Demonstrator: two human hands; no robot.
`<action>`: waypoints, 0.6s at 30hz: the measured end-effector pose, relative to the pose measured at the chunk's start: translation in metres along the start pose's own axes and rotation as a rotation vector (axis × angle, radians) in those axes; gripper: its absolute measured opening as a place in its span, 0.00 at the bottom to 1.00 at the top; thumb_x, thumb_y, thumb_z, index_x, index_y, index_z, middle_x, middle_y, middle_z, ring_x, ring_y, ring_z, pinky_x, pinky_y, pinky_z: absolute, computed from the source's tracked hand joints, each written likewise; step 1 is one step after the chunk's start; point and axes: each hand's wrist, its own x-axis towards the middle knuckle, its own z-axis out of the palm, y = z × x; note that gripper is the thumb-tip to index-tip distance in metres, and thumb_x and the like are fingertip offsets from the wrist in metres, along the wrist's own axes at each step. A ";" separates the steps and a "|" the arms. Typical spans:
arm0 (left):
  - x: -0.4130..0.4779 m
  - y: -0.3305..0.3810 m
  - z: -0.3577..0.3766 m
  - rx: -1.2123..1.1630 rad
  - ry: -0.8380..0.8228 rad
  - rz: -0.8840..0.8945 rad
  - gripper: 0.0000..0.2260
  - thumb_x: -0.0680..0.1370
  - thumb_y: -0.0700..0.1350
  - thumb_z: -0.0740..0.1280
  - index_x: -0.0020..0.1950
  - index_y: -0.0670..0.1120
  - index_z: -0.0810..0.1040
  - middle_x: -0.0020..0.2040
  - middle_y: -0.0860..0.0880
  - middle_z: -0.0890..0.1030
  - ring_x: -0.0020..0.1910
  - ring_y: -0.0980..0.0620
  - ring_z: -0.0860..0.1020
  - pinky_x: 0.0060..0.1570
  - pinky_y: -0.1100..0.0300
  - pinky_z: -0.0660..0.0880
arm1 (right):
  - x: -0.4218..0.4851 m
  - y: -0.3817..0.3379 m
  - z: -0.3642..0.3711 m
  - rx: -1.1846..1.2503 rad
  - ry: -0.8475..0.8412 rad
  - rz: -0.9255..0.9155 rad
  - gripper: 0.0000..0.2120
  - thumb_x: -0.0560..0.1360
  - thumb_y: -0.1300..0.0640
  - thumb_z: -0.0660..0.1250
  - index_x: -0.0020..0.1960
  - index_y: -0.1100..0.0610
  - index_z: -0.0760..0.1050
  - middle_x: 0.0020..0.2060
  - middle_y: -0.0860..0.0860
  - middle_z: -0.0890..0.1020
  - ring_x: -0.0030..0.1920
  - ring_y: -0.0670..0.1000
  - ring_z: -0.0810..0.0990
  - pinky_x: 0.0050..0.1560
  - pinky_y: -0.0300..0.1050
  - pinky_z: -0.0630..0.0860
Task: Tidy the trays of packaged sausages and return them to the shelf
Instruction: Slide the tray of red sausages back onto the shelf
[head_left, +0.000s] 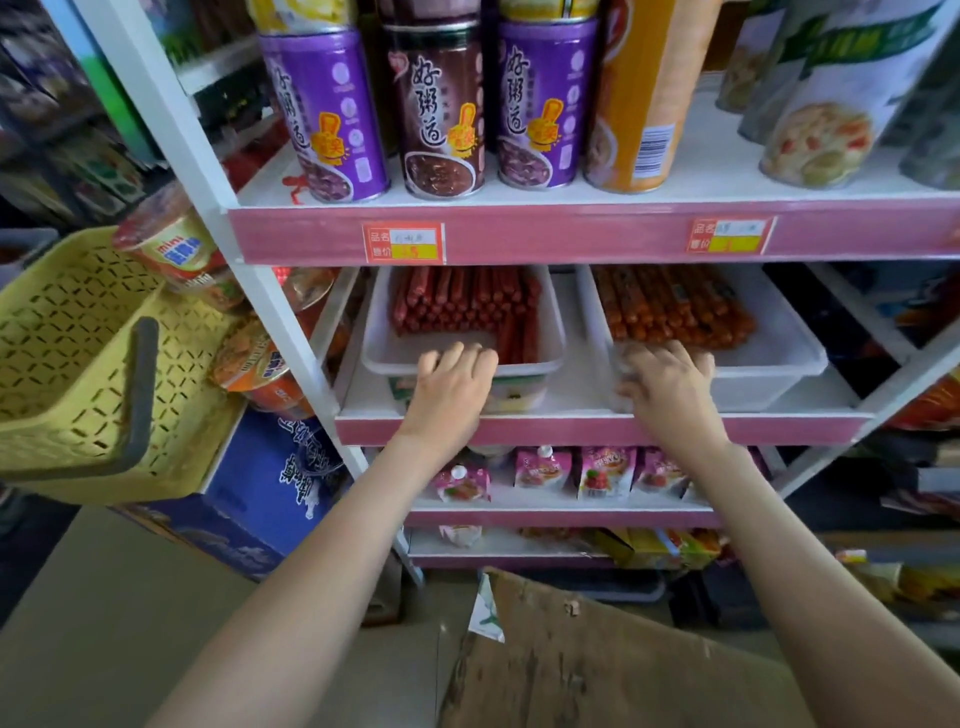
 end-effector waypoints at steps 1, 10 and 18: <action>-0.001 -0.001 0.002 -0.005 -0.009 -0.002 0.26 0.58 0.38 0.80 0.44 0.46 0.66 0.38 0.50 0.76 0.40 0.48 0.74 0.39 0.56 0.60 | 0.002 -0.003 0.002 -0.005 0.032 -0.010 0.14 0.64 0.70 0.73 0.48 0.62 0.80 0.40 0.58 0.82 0.45 0.61 0.77 0.41 0.48 0.54; -0.009 -0.007 0.012 0.005 0.063 -0.041 0.20 0.62 0.40 0.79 0.44 0.44 0.69 0.40 0.47 0.76 0.39 0.45 0.74 0.40 0.55 0.59 | 0.009 -0.021 0.014 0.022 0.064 -0.057 0.16 0.67 0.70 0.70 0.55 0.63 0.78 0.43 0.60 0.82 0.49 0.62 0.76 0.45 0.52 0.59; 0.003 0.055 -0.042 -0.153 -0.124 -0.148 0.28 0.65 0.33 0.66 0.66 0.40 0.70 0.63 0.38 0.75 0.59 0.39 0.75 0.58 0.44 0.70 | -0.013 -0.017 -0.022 -0.172 -0.139 -0.115 0.32 0.63 0.66 0.75 0.66 0.60 0.69 0.58 0.58 0.76 0.61 0.60 0.70 0.62 0.58 0.64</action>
